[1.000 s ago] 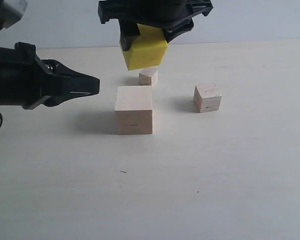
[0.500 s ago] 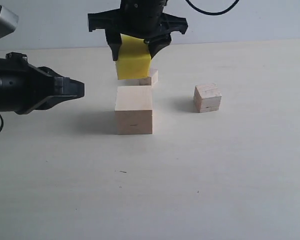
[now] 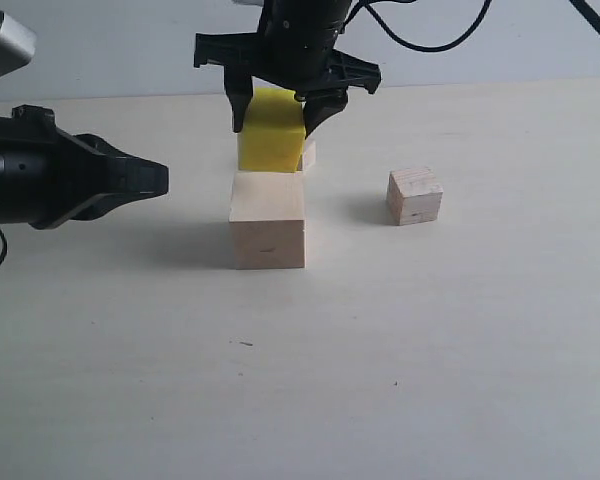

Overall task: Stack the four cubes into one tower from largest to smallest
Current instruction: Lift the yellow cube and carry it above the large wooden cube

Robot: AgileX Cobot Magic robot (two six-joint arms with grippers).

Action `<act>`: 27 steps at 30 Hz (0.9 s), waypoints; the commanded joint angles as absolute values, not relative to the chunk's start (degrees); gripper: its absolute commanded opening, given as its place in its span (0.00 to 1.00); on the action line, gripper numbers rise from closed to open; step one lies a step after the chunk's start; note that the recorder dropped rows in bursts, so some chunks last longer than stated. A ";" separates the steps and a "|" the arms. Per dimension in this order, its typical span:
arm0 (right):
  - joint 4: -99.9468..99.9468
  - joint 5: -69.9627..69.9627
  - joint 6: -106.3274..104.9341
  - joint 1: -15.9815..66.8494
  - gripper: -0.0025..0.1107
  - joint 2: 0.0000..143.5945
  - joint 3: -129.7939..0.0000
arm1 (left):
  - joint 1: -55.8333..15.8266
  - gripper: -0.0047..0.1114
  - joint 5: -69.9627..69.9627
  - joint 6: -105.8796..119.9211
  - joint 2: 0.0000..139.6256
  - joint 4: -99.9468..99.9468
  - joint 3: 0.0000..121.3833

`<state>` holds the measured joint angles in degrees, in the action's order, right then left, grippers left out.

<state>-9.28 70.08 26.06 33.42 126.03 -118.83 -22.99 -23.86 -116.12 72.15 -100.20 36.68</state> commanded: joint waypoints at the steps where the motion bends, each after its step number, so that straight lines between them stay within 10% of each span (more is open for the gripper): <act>1: -9.04 69.96 26.00 34.06 0.02 125.93 -119.22 | -23.37 0.04 -22.92 -115.83 71.76 -99.95 36.52; 27: -7.11 69.96 23.93 35.26 0.02 120.74 -110.21 | -23.37 0.04 -24.30 -115.67 71.76 -99.95 36.52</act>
<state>-8.79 70.22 23.58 35.24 121.14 -112.10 -22.99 -24.23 -115.89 72.15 -100.20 36.68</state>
